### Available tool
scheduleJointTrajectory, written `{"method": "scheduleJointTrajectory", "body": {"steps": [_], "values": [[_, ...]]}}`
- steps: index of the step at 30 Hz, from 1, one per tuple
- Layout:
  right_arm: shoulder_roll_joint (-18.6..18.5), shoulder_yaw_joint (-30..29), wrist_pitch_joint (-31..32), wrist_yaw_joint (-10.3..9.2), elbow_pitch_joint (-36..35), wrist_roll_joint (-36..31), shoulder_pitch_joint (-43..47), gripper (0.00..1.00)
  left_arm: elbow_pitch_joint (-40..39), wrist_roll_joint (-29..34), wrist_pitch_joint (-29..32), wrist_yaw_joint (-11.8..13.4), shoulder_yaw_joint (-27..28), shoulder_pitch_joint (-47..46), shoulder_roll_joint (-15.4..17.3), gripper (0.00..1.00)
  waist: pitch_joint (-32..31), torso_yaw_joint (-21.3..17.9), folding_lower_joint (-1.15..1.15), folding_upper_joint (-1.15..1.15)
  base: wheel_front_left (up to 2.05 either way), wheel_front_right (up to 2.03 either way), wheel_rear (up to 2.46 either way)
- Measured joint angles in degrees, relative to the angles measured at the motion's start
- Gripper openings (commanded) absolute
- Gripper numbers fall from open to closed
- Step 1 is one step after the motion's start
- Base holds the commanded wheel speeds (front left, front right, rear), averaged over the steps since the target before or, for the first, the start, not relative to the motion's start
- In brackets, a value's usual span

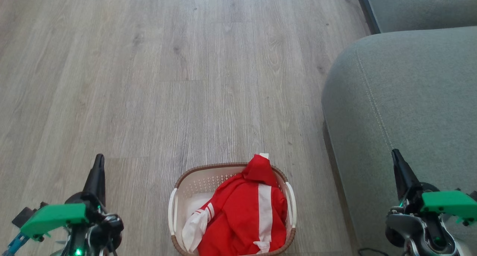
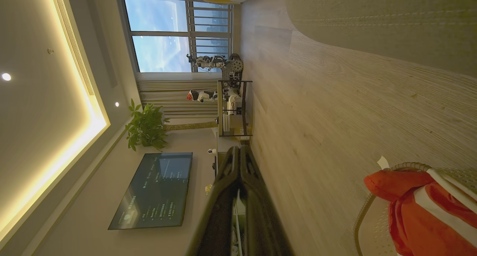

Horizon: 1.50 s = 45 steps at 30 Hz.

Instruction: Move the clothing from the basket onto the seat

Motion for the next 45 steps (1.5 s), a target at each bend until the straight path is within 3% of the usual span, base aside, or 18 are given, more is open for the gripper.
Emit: {"method": "scheduleJointTrajectory", "body": {"steps": [4,5,9,22,45], "values": [[0.07,0.1,-0.01,0.0,0.83,0.0,0.2,0.0,0.76,0.0,-0.08,0.05,-0.11,0.19,-0.02,0.0,0.0,0.0,0.0,0.0,0.0,0.0,0.0],[0.2,0.22,-0.01,0.0,1.78,0.0,0.7,1.0,1.71,0.0,-0.09,0.07,-0.15,0.63,-0.09,1.0,0.0,0.0,0.0,0.0,0.0,0.0,0.0],[0.65,0.59,-0.1,0.0,4.72,0.0,3.35,1.0,4.45,0.0,-0.2,0.08,-0.25,3.69,-0.51,1.0,-0.07,0.0,0.0,0.0,0.0,0.0,0.0],[0.64,1.91,-2.21,0.0,4.36,-1.78,3.78,1.0,2.5,2.15,-2.2,0.65,-1.63,4.24,-0.63,1.0,-0.5,0.04,0.0,0.0,0.0,0.0,0.0],[0.64,2.6,-5.83,0.0,-1.89,-19.2,3.87,1.0,-4.35,19.11,-5.71,4.27,-4.44,4.85,-0.62,1.0,-0.92,0.18,0.0,0.0,0.0,0.0,0.0]]}}
